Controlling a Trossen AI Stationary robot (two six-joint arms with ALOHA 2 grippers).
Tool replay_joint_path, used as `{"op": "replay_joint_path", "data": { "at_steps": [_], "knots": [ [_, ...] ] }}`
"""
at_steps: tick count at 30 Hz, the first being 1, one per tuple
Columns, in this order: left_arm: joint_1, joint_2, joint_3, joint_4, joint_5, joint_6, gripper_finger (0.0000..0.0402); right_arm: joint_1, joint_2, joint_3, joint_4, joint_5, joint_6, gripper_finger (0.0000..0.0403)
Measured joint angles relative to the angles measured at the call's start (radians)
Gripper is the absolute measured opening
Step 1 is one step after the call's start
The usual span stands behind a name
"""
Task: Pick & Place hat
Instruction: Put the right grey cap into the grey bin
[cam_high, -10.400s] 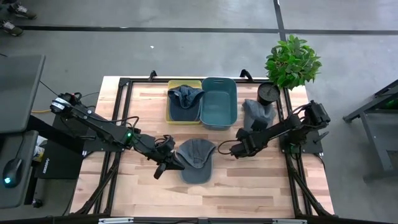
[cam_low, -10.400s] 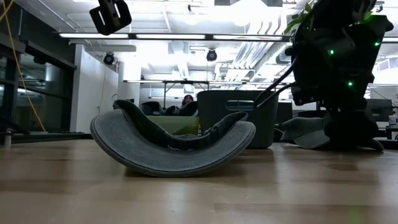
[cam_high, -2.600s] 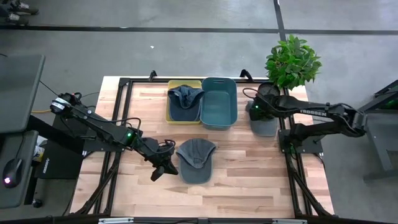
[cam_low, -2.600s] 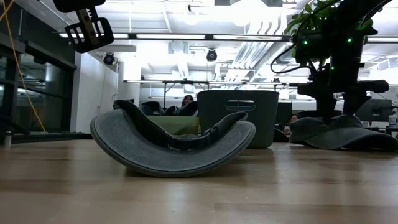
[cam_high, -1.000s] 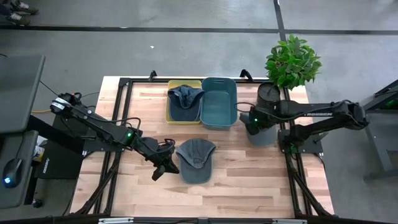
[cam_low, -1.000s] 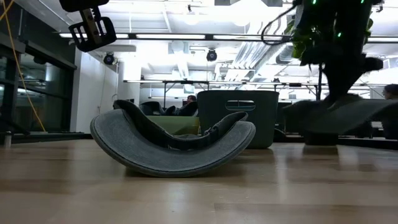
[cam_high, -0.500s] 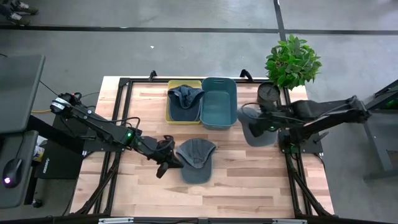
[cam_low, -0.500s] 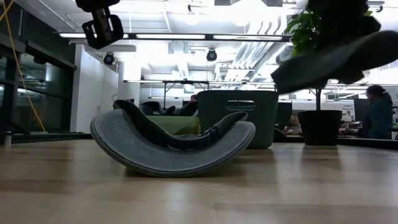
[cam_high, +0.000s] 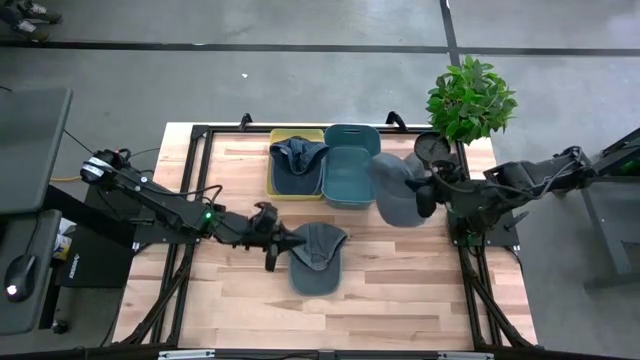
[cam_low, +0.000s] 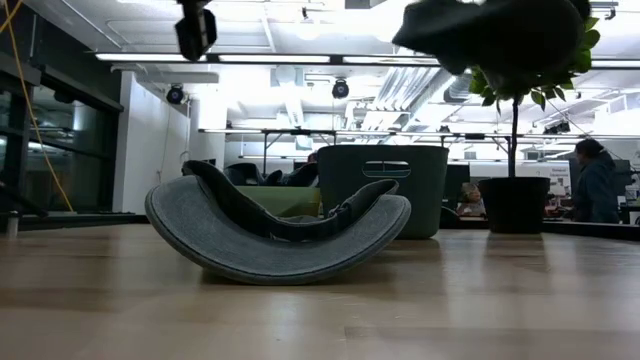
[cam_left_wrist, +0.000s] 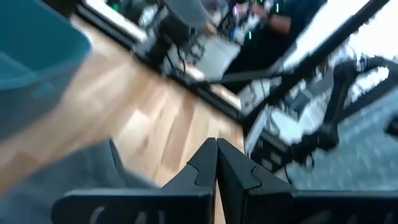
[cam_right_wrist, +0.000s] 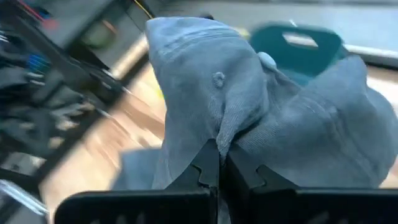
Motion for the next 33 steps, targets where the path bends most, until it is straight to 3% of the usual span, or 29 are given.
{"op": "replay_joint_path", "data": {
  "at_steps": [6, 12, 17, 23, 28, 33],
  "knots": [
    [0.080, 0.000, 0.000, 0.114, 0.007, 0.002, 0.0001, 0.001, 0.001, 0.000, 0.295, 0.056, -0.238, 0.0000],
    [0.152, 0.000, 0.000, 0.192, 0.078, 0.006, 0.0001, -0.023, 0.001, -0.001, 0.627, 0.004, -0.503, 0.0000],
    [0.198, 0.000, 0.000, 0.314, 0.161, 0.007, 0.0035, -0.066, 0.003, -0.001, 0.860, -0.159, -0.681, 0.0000],
    [0.237, 0.010, 0.019, 0.493, 0.200, 0.074, 0.0144, -0.148, 0.003, -0.001, 0.990, -0.400, -0.782, 0.0000],
    [0.280, 0.077, 0.129, 0.520, 0.267, 0.113, 0.0216, -0.230, 0.021, -0.001, 1.114, -0.613, -0.789, 0.0000],
    [0.331, 0.223, 0.290, 0.509, 0.314, 0.158, 0.0233, -0.302, 0.071, -0.001, 1.309, -0.810, -0.731, 0.0000]
  ]
}}
